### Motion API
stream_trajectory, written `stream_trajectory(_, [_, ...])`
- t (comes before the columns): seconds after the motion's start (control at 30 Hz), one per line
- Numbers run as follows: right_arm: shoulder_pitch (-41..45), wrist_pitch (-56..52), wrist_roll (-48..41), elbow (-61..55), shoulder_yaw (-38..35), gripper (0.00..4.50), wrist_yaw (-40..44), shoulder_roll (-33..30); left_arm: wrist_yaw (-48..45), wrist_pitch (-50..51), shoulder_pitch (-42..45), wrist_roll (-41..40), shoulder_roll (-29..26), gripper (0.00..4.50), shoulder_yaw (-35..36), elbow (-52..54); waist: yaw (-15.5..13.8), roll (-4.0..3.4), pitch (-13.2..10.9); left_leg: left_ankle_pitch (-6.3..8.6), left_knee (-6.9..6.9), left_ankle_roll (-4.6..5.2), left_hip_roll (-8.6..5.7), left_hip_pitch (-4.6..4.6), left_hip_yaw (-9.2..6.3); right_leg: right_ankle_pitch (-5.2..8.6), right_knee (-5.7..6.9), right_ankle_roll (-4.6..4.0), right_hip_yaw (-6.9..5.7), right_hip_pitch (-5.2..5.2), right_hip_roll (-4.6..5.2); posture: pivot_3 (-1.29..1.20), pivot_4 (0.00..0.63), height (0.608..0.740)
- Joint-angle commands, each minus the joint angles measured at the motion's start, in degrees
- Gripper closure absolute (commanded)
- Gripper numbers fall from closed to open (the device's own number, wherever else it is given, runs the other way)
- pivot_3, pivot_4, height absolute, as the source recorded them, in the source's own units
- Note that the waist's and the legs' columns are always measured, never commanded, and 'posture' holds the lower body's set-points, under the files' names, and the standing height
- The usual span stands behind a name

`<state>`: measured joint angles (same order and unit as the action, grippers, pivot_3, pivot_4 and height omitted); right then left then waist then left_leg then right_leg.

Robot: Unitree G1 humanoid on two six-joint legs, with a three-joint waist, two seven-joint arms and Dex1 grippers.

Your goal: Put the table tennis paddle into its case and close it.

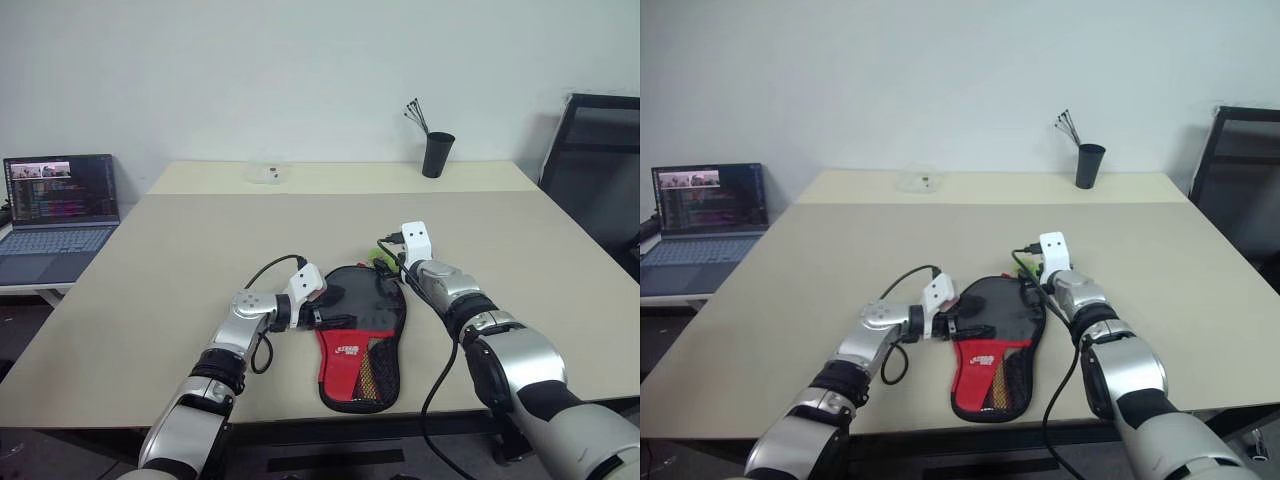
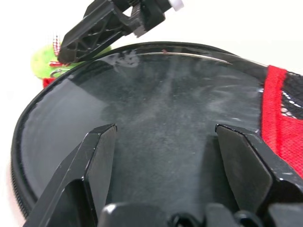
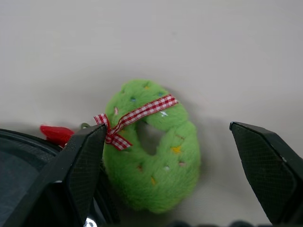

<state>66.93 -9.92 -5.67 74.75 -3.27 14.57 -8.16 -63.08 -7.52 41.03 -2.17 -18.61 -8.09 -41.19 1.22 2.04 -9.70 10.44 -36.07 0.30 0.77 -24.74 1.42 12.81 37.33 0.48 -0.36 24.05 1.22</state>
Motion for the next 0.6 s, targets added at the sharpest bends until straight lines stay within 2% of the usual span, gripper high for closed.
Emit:
stream_trajectory(0.03, [0.7,-1.3,0.8,0.7,-0.8,0.00,0.7,1.6,0.1,1.1,-1.6,0.4,-1.0,0.90,-0.8,3.3,0.3,0.00,0.0,0.00,0.00,0.00,0.00,0.00,0.00,0.00,0.01,0.00,0.00,0.00,0.01,0.00,0.150,0.740])
stream_trajectory(0.17, [0.6,-4.0,0.5,0.9,-1.5,0.86,2.7,2.9,0.4,1.9,-2.2,0.3,-1.3,0.87,-1.0,4.8,0.5,-0.01,0.0,0.00,0.00,0.00,0.01,0.06,0.02,0.00,0.06,0.00,0.02,-0.01,0.01,0.00,0.150,0.740])
stream_trajectory(0.3, [0.5,-4.9,1.2,0.8,-1.9,2.27,3.3,3.4,0.6,2.2,-2.3,0.4,-1.3,0.87,-1.1,5.3,0.6,-0.01,0.0,0.00,0.00,0.00,0.01,0.14,0.06,0.01,0.22,0.00,0.08,-0.01,0.01,0.00,0.150,0.740])
stream_trajectory(0.53, [0.0,-5.9,1.9,0.7,-2.2,4.48,3.3,3.9,0.6,1.7,-2.4,0.6,-1.2,0.87,-1.9,5.5,0.6,-0.01,0.0,0.00,0.01,0.00,0.01,0.33,0.20,0.04,0.41,-0.02,0.28,-0.02,0.01,0.00,0.150,0.740])
stream_trajectory(0.6, [0.0,-5.8,2.3,0.6,-2.0,4.48,3.3,3.9,0.7,1.2,-1.4,0.9,-1.0,0.87,-2.1,4.7,0.6,0.00,0.0,0.00,0.02,0.00,0.02,0.39,0.26,0.04,0.43,-0.02,0.37,-0.03,0.01,0.00,0.150,0.740])
